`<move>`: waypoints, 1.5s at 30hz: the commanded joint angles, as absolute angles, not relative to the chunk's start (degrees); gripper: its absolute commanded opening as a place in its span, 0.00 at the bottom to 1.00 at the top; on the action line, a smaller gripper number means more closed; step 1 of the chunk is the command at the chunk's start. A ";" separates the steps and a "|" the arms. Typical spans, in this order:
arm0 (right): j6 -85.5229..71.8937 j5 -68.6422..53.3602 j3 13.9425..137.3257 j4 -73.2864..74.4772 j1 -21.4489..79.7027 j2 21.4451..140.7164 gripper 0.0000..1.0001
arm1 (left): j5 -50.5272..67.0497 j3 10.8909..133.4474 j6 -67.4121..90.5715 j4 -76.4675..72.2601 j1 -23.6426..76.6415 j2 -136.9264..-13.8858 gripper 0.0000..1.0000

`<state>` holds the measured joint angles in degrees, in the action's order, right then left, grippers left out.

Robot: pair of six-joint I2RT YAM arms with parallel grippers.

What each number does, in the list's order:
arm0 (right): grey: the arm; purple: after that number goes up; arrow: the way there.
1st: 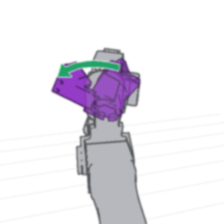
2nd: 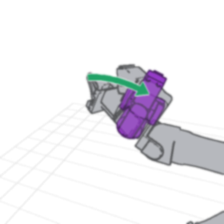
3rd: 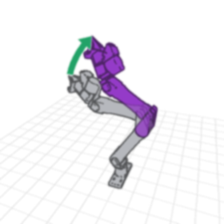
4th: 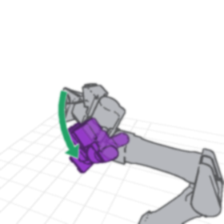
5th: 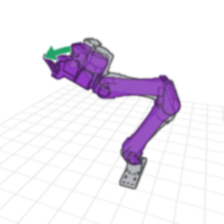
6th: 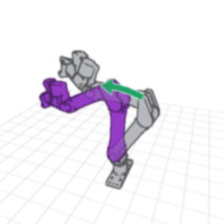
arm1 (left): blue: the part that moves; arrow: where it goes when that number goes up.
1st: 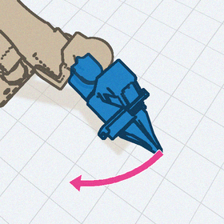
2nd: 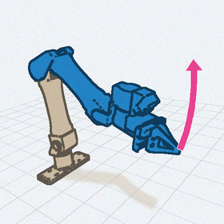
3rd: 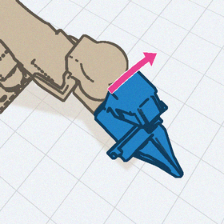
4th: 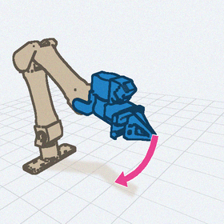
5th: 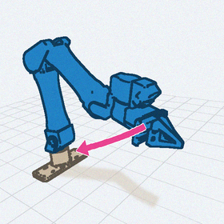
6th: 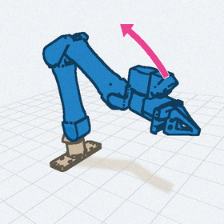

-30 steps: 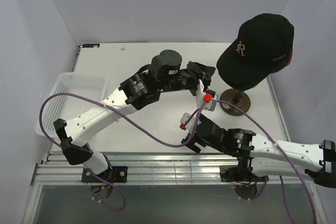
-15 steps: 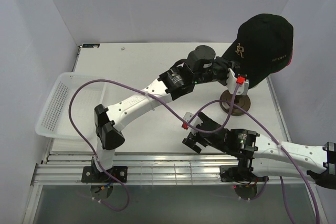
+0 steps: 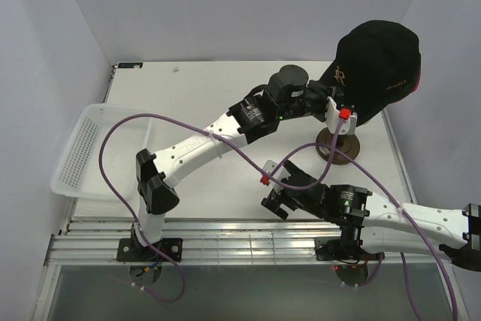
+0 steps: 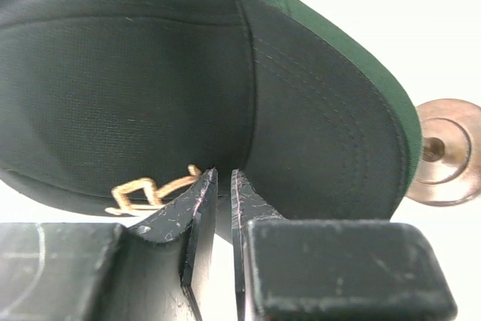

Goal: Stack the hats

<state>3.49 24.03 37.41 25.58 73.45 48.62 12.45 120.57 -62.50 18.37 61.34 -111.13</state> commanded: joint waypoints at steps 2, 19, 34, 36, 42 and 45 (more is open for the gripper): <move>3.08 24.52 38.76 24.52 73.30 47.98 0.97 | 12.83 123.22 -62.58 16.96 61.70 -106.18 0.25; 3.25 24.34 39.81 24.52 73.21 50.62 0.97 | 11.17 129.99 -56.60 16.18 63.72 -104.59 0.32; 1.93 21.27 42.10 24.70 70.32 56.94 0.96 | -1.66 130.78 -53.45 10.55 60.56 -105.38 0.37; 1.93 20.75 42.45 24.70 69.70 57.83 0.96 | -3.07 130.69 -52.13 11.51 58.72 -105.12 0.37; 1.06 19.95 43.42 23.65 68.38 62.31 0.97 | -6.15 130.78 -42.82 16.59 50.48 -103.80 0.40; 0.44 19.86 43.16 22.42 68.29 64.86 0.97 | -8.43 129.38 -34.92 22.38 44.05 -102.31 0.48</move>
<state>1.85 20.60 40.97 25.06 68.47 63.51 -3.81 129.27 -44.66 15.59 49.71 -106.61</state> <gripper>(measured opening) 0.972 0.450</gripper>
